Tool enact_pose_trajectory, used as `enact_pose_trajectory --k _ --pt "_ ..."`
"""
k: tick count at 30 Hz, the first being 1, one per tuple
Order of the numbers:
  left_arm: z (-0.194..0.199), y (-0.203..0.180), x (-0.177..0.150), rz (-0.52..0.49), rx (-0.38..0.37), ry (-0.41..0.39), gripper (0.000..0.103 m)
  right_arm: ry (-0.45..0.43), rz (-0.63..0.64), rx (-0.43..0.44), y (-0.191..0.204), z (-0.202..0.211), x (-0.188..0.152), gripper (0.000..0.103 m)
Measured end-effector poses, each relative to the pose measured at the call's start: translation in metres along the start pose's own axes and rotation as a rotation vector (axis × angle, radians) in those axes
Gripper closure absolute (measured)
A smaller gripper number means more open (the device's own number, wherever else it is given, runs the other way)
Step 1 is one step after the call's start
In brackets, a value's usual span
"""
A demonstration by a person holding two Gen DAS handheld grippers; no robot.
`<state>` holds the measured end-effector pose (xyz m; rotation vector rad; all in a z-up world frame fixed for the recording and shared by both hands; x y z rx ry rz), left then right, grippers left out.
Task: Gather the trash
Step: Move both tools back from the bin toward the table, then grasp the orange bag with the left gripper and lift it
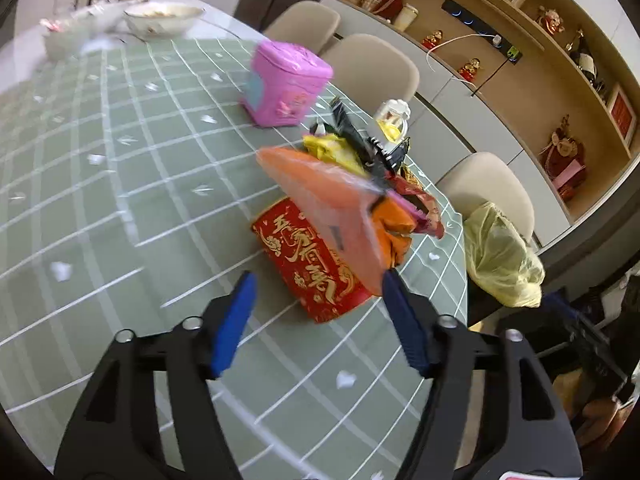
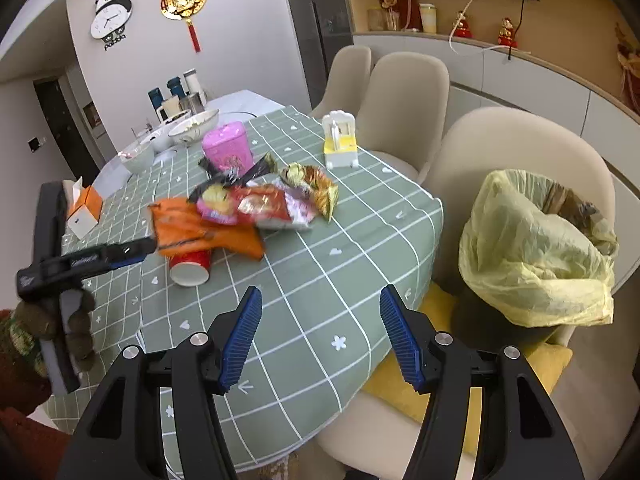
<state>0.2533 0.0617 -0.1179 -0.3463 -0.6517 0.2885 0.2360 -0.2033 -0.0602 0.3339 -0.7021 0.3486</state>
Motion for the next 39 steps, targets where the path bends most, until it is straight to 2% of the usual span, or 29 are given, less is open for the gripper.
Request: enact_pose_trajectory --k 1,5,7,13,17,21,27,28,29,31,32,35,39 --pt "-0.009 0.001 0.003 0.012 0.021 0.009 0.04 0.003 -0.003 -0.001 -0.001 0.0 -0.001 0.045" --pt "-0.026 -0.001 0.01 0.059 0.022 0.026 0.04 -0.003 -0.005 -0.003 -0.006 0.007 -0.005 0.045" --pt "-0.023 -0.005 0.009 0.059 -0.005 0.024 0.04 -0.011 0.003 -0.011 -0.008 0.01 -0.007 0.045" --pt "0.001 -0.005 0.012 0.027 0.004 -0.005 0.04 0.003 -0.008 0.027 -0.011 -0.003 -0.006 0.045" --pt "0.024 -0.005 0.018 0.075 -0.063 -0.025 0.04 0.021 0.027 0.064 0.004 -0.023 0.002 0.045" --pt "0.026 -0.022 0.034 0.085 -0.105 -0.042 0.04 0.028 0.059 0.087 0.017 -0.035 0.008 0.045" --pt "-0.023 -0.041 0.061 0.048 0.055 -0.013 0.04 0.038 0.038 0.085 0.013 -0.039 0.004 0.045" --pt "-0.034 -0.041 0.063 0.054 0.065 0.012 0.043 0.041 0.035 0.083 0.012 -0.038 0.002 0.045" --pt "-0.039 -0.039 0.063 0.056 0.072 0.029 0.059 0.045 0.029 0.082 0.011 -0.039 -0.001 0.045" --pt "-0.039 -0.036 0.064 0.049 0.086 0.027 0.07 0.054 0.022 0.091 0.013 -0.04 -0.004 0.045" --pt "-0.033 -0.035 0.066 0.042 0.067 0.016 0.077 0.056 0.022 0.093 0.015 -0.041 -0.006 0.045" --pt "-0.002 -0.025 0.071 0.026 0.053 -0.036 0.081 0.061 0.032 0.117 0.03 -0.046 -0.009 0.045" --pt "0.048 0.004 0.077 0.062 0.036 -0.109 0.081 0.078 0.05 0.14 0.055 -0.058 -0.011 0.045"
Point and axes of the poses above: each gripper's, at about its wrist camera, not at the fingertips, and z roughly against the way its jaws point, y to its left, x to its top, the point moved 6 cm from there along -z, roughly the way its jaws point, and after that the axes turned 2 degrees about x, right-handed, at the moved point
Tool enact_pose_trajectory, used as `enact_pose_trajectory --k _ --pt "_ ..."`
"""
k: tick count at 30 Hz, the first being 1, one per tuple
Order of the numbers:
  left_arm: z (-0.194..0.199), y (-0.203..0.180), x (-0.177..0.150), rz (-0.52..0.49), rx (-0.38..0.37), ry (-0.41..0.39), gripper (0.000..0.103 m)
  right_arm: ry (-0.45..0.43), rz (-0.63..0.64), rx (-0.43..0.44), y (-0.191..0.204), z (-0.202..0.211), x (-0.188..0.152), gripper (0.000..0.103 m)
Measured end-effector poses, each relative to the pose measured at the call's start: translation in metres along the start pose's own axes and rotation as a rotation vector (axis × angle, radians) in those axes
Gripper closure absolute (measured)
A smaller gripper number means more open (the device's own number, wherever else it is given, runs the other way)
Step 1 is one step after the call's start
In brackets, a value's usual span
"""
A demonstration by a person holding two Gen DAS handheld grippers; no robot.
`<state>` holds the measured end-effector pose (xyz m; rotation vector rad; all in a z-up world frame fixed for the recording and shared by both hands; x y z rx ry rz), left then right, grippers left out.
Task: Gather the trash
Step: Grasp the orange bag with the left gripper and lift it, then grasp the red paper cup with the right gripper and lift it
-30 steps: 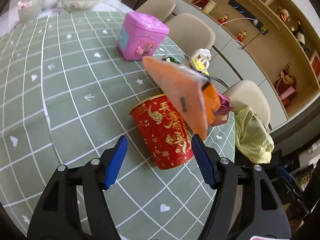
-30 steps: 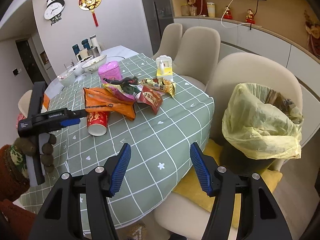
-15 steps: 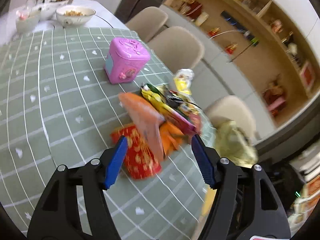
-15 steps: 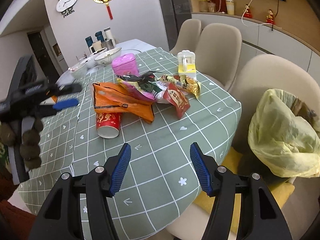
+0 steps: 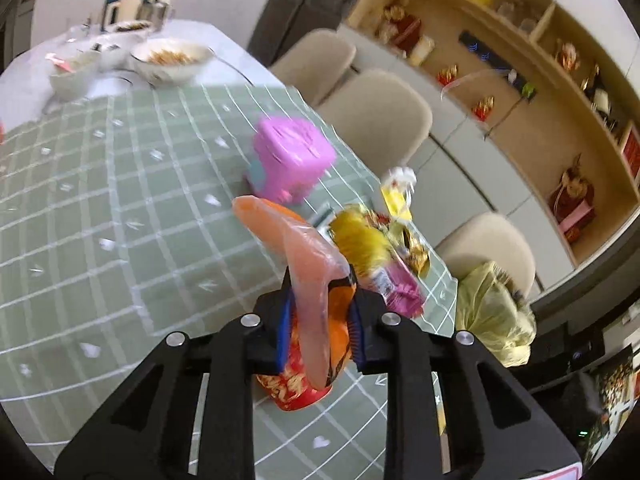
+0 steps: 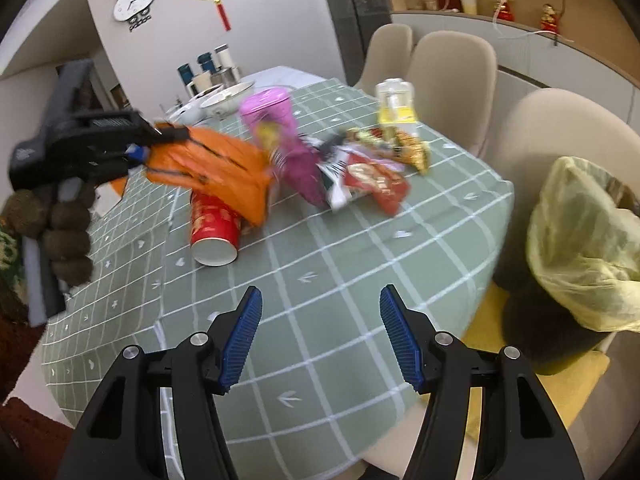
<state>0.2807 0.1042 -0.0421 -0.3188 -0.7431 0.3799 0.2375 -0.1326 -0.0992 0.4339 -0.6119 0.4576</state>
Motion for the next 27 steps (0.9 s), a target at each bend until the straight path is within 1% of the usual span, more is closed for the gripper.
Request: enact_pose_trajectory --k 4,6,7,11,14,15,17,19,21,23,24,27 --pt "0.036 0.037 0.0 0.036 -0.001 -0.034 0.081 0.004 0.013 0.036 0.034 -0.021 -0.001 0.045" --pt "0.053 0.06 -0.005 0.079 -0.023 -0.045 0.081 -0.012 0.018 0.055 0.052 -0.029 0.0 0.045" --pt "0.063 0.074 -0.008 0.096 -0.02 -0.053 0.081 -0.02 0.023 0.066 0.06 -0.033 0.001 0.045" --pt "0.083 0.112 -0.014 0.123 0.034 -0.072 0.081 -0.043 0.071 0.111 0.1 -0.05 0.009 0.045" --pt "0.092 0.14 -0.019 0.166 0.054 -0.066 0.081 -0.018 0.13 0.175 0.133 -0.064 0.015 0.045" --pt "0.093 0.146 -0.02 0.173 0.06 -0.061 0.081 -0.009 0.172 0.185 0.148 -0.071 0.017 0.045" --pt "0.094 0.156 -0.023 0.187 0.068 -0.05 0.081 -0.006 0.238 0.173 0.164 -0.082 0.02 0.045" --pt "0.095 0.162 -0.024 0.196 0.068 -0.047 0.081 0.004 0.314 0.138 0.177 -0.098 0.023 0.045" --pt "0.098 0.166 -0.025 0.192 0.07 -0.052 0.081 0.04 0.36 0.119 0.181 -0.116 0.026 0.045" --pt "0.1 0.167 -0.027 0.195 0.069 -0.054 0.081 0.082 0.377 0.099 0.178 -0.128 0.026 0.045" --pt "0.1 0.168 -0.029 0.197 0.067 -0.052 0.081 0.11 0.376 0.103 0.177 -0.132 0.026 0.045" --pt "0.098 0.169 -0.034 0.195 0.048 -0.03 0.081 0.112 0.343 0.097 0.171 -0.124 0.028 0.046"
Point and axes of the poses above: each gripper's, at about its wrist camera, not at the fingertips, and z roughly against the way its jaws point, y to its left, x to its top, the point moved 6 cm from there along -z, roughly the way its jaws point, and after that the axes turned 2 degrees about x, right-handed, at the moved point
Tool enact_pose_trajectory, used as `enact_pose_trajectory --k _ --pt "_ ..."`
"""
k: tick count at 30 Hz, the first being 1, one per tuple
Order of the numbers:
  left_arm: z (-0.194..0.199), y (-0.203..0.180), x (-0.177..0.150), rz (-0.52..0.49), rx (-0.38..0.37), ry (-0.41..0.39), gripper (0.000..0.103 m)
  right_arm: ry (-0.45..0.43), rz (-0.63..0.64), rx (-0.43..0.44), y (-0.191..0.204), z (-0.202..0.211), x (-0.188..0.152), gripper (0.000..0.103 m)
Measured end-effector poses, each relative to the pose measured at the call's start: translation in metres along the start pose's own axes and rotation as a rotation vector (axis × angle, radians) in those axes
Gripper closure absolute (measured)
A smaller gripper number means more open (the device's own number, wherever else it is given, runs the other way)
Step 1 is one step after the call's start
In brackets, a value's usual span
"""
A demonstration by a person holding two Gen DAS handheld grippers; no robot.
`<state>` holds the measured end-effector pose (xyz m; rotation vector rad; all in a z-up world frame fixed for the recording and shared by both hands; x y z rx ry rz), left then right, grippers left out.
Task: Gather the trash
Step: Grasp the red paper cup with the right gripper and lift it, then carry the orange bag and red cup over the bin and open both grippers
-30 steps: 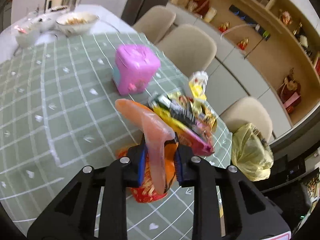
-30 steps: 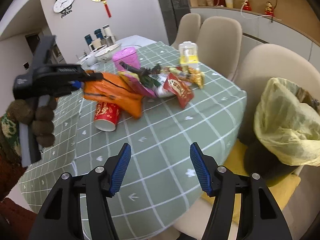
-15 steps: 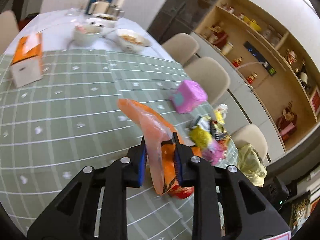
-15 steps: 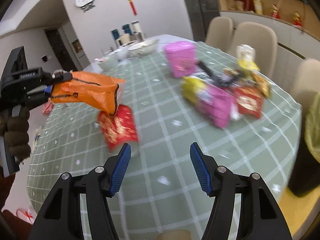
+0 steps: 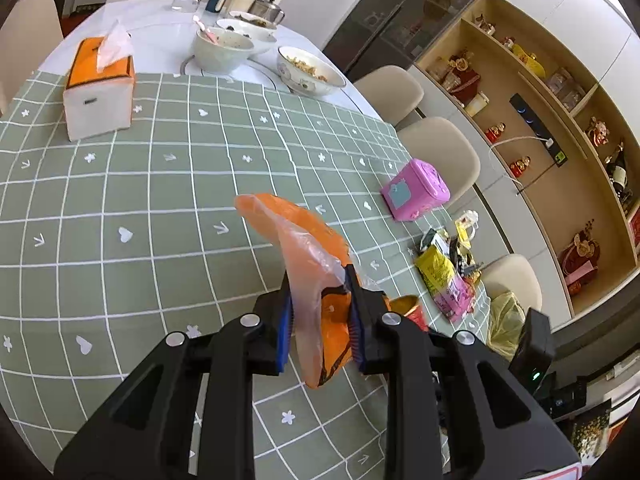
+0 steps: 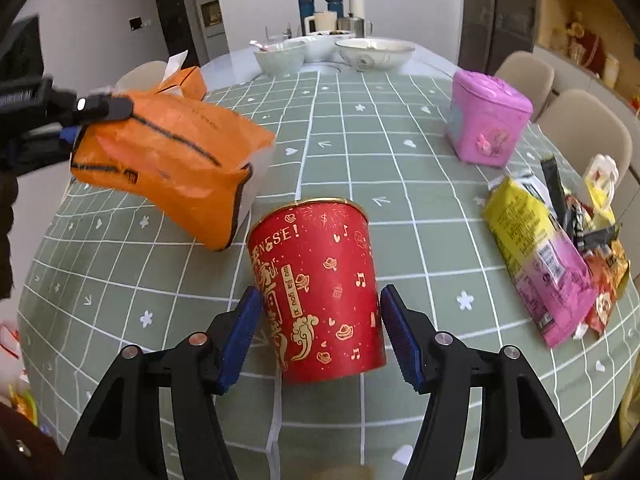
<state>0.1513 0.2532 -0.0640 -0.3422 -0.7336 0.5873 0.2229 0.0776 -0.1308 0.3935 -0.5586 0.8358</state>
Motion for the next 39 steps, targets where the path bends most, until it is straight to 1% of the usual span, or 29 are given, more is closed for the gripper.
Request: enact_pose_trajectory --k 4,10,15,19,23,29,34,39 --pt "-0.009 -0.01 -0.01 -0.03 -0.034 0.043 0.081 -0.025 -0.076 -0.025 -0.013 0.028 -0.01 0.047" --pt "-0.029 -0.038 -0.033 -0.103 -0.066 0.11 0.081 -0.045 -0.198 -0.102 -0.041 0.073 -0.041 0.047" --pt "-0.038 -0.068 -0.047 -0.157 -0.088 0.131 0.081 -0.072 -0.274 -0.172 -0.059 0.109 -0.064 0.047" --pt "-0.035 -0.095 -0.05 -0.225 -0.104 0.12 0.081 -0.104 -0.306 -0.21 -0.068 0.133 -0.076 0.047" --pt "-0.026 -0.128 -0.051 -0.304 -0.128 0.087 0.081 -0.144 -0.336 -0.246 -0.08 0.159 -0.082 0.047" --pt "-0.012 -0.189 -0.045 -0.384 -0.204 0.04 0.081 -0.215 -0.358 -0.308 -0.103 0.203 -0.087 0.047" --pt "-0.006 -0.248 -0.04 -0.444 -0.253 -0.017 0.081 -0.278 -0.373 -0.361 -0.137 0.243 -0.089 0.047" --pt "-0.015 -0.306 -0.043 -0.47 -0.323 -0.024 0.081 -0.319 -0.388 -0.409 -0.18 0.281 -0.095 0.047"
Point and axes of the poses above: each gripper's, at about its wrist camera, not at the fingertips, and z roughly against the way its jaws point, y to its left, x to its top, the point moved 6 cm from there along -z, roughly the way its jaws point, and after that the axes turned 2 degrees about x, right-handed, at the moved point
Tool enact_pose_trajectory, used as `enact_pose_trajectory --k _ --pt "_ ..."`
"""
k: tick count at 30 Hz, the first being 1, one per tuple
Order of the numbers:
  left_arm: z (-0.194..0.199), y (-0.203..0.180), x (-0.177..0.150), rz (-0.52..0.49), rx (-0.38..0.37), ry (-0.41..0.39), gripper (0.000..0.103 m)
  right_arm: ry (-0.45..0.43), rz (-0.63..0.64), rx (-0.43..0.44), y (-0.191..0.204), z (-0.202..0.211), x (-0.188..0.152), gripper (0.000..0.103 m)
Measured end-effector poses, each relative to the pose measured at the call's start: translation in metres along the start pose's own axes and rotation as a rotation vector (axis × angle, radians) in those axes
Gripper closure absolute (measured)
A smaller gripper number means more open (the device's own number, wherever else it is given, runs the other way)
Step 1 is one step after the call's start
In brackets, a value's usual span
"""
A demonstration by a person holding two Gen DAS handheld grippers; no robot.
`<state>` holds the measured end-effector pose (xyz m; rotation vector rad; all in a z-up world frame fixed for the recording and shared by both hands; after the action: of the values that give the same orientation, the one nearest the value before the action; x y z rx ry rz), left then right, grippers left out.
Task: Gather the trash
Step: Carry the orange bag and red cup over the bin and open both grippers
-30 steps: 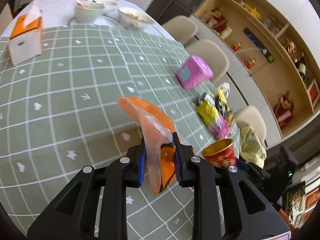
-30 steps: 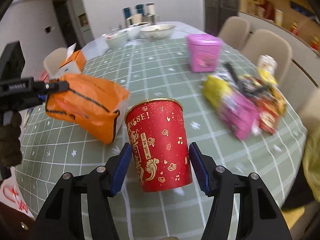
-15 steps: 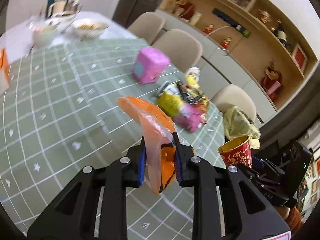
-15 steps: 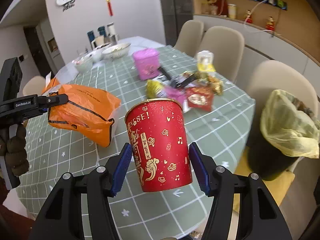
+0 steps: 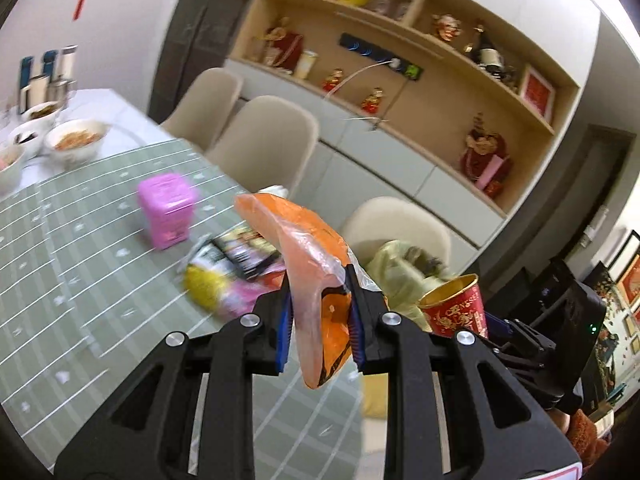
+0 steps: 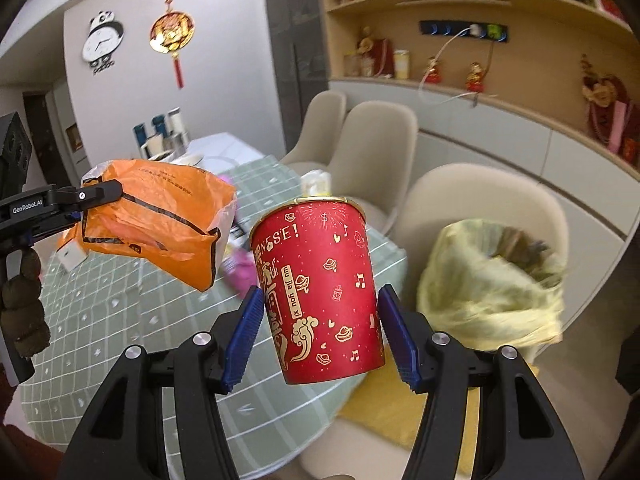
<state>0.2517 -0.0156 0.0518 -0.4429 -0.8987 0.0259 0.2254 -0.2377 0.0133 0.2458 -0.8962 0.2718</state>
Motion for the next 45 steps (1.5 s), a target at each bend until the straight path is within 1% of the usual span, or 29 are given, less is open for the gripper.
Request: enact_pose_trajectory --k 2,5,9,13,15,17,19,21,24,25,28,30,32,34,37,41,45 --pt "-0.019 -0.023 0.011 -0.017 -0.025 0.0 0.081 -0.02 -0.011 -0.017 -0.022 0.005 0.008 0.047" --pt "-0.043 -0.048 0.022 -0.03 -0.059 0.01 0.081 -0.049 -0.034 -0.043 -0.057 0.013 0.019 0.047" --pt "-0.081 -0.088 0.035 -0.069 -0.093 0.024 0.081 -0.084 -0.057 -0.084 -0.105 0.018 0.032 0.047" --pt "-0.114 -0.122 0.044 -0.099 -0.129 0.037 0.081 -0.127 -0.083 -0.133 -0.154 0.021 0.043 0.047" --pt "-0.134 -0.141 0.049 -0.117 -0.16 0.045 0.081 -0.144 -0.094 -0.151 -0.174 0.024 0.047 0.047" --pt "-0.156 -0.16 0.05 -0.138 -0.2 0.064 0.081 -0.16 -0.107 -0.174 -0.198 0.026 0.05 0.047" --pt "-0.185 -0.18 0.048 -0.162 -0.233 0.103 0.081 -0.167 -0.121 -0.199 -0.219 0.027 0.051 0.047" --pt "-0.209 -0.192 0.043 -0.169 -0.243 0.139 0.081 -0.166 -0.143 -0.221 -0.243 0.026 0.05 0.047" --pt "-0.257 -0.211 0.033 -0.167 -0.255 0.205 0.081 -0.151 -0.168 -0.232 -0.268 0.019 0.048 0.047" --pt "-0.277 -0.218 0.028 -0.171 -0.254 0.234 0.081 -0.142 -0.177 -0.236 -0.279 0.017 0.046 0.047" --pt "-0.316 -0.232 0.012 -0.207 -0.229 0.289 0.081 -0.118 -0.191 -0.236 -0.302 0.006 0.044 0.047" --pt "-0.347 -0.238 -0.005 -0.26 -0.176 0.351 0.081 -0.1 -0.197 -0.231 -0.315 -0.002 0.041 0.047" --pt "-0.368 -0.239 -0.023 -0.305 -0.127 0.423 0.081 -0.087 -0.197 -0.225 -0.324 -0.008 0.039 0.047" --pt "-0.38 -0.238 -0.046 -0.354 -0.092 0.514 0.081 -0.075 -0.2 -0.218 -0.331 -0.014 0.036 0.047" --pt "-0.386 -0.239 -0.066 -0.375 -0.098 0.585 0.081 -0.062 -0.21 -0.201 -0.34 -0.024 0.033 0.047" --pt "-0.394 -0.246 -0.079 -0.398 -0.086 0.615 0.081 -0.05 -0.221 -0.174 -0.347 -0.039 0.035 0.047" --pt "-0.407 -0.251 -0.076 -0.38 -0.088 0.58 0.081 -0.044 -0.223 -0.151 -0.348 -0.052 0.039 0.047"
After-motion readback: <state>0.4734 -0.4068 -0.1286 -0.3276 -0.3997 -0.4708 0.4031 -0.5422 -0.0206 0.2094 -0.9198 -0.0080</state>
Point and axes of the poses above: each gripper's, at about its wrist camera, not at the fingertips, and z roughly against the way its jaws point, y to its left, x to its top, the point moved 6 cm from there along -z, roughly the way its jaws point, and after that the axes turned 2 degrees about x, right-handed, at the moved point
